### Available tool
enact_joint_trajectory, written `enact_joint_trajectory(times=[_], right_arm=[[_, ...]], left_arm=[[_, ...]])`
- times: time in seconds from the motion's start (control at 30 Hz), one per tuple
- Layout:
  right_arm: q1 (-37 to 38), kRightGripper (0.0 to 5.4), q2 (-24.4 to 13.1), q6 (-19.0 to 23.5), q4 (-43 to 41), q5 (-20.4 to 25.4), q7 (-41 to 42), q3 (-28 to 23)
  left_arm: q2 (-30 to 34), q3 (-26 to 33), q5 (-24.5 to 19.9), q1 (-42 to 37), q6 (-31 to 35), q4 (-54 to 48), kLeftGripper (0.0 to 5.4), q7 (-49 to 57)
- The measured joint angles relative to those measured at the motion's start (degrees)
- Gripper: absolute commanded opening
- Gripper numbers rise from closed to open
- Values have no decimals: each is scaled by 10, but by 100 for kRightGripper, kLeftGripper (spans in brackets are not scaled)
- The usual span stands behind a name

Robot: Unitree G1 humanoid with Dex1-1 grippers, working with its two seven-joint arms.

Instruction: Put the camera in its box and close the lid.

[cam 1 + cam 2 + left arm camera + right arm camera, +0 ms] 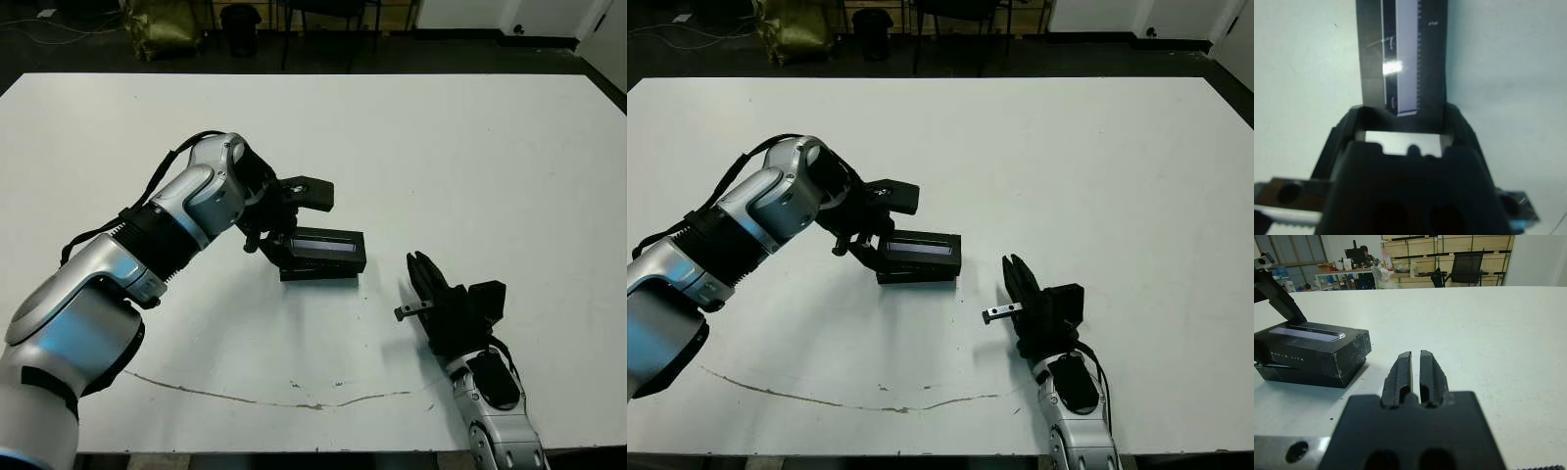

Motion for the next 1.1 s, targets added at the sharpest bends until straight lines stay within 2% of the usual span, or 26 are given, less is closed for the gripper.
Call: enact_joint_trajectory(times=[1.1], right_arm=[[0, 0, 1, -8, 5, 0, 0, 0]], left_arm=[[9, -9, 3, 6, 50, -22, 226, -8]])
